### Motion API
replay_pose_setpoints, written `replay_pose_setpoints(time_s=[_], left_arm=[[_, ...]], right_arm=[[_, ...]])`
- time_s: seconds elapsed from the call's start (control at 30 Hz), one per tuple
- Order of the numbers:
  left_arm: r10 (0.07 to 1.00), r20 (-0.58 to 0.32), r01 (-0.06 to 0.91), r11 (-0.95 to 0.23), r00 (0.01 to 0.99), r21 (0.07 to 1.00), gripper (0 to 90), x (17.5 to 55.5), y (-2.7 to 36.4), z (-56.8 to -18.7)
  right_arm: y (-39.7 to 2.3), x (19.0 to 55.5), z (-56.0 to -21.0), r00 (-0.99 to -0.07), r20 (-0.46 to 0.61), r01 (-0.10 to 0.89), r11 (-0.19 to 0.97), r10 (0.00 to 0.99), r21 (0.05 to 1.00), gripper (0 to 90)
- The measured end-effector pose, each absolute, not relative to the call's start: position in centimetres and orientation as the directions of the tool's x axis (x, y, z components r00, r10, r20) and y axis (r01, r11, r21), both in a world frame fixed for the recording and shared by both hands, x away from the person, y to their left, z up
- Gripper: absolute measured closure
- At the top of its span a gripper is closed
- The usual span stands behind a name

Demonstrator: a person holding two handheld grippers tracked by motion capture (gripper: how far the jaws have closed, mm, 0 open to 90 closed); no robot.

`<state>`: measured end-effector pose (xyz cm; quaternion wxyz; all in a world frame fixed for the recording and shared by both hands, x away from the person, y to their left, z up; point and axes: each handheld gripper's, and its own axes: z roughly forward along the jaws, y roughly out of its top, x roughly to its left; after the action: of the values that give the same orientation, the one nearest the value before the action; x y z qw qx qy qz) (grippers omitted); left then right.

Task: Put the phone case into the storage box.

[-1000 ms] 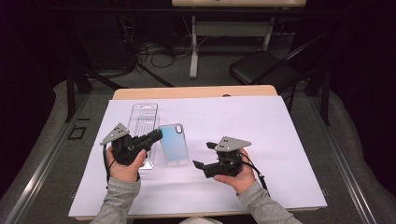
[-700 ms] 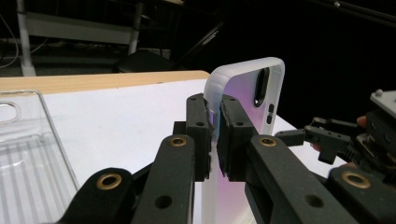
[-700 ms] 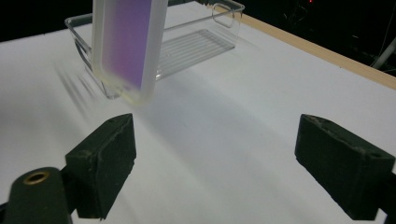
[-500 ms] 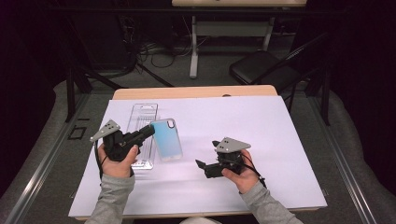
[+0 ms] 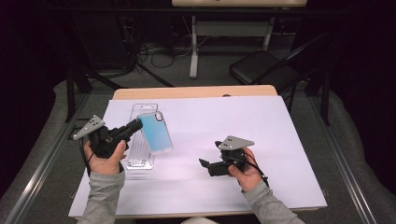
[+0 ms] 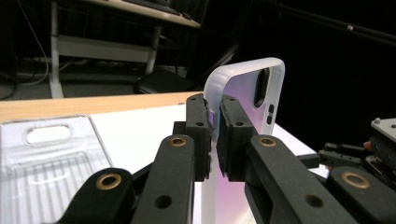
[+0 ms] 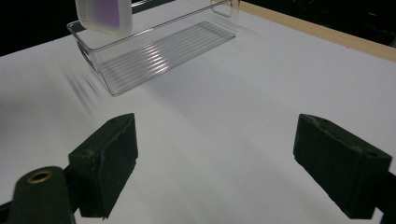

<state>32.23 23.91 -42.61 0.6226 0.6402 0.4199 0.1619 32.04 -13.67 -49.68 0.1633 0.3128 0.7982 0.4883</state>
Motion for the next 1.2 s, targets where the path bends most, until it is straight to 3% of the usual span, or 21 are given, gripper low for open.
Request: replay_pose_setpoints(time_s=[0.43,0.87,1.2], left_arm=[[0.763,-0.305,0.329,0.129,0.570,0.936,84.2,33.2,25.6,-41.7],[0.775,-0.317,0.346,0.136,0.546,0.928,84.2,36.8,27.8,-40.4],[0.807,-0.270,0.339,0.093,0.526,0.936,84.2,38.6,28.3,-38.9]], right_arm=[[-14.0,32.2,-49.5,-0.746,0.057,0.347,0.314,0.663,0.884,13.8],[-14.5,32.3,-49.3,-0.734,0.067,0.356,0.299,0.676,0.885,13.9],[-14.3,32.3,-49.4,-0.733,0.066,0.359,0.303,0.677,0.883,13.9]])
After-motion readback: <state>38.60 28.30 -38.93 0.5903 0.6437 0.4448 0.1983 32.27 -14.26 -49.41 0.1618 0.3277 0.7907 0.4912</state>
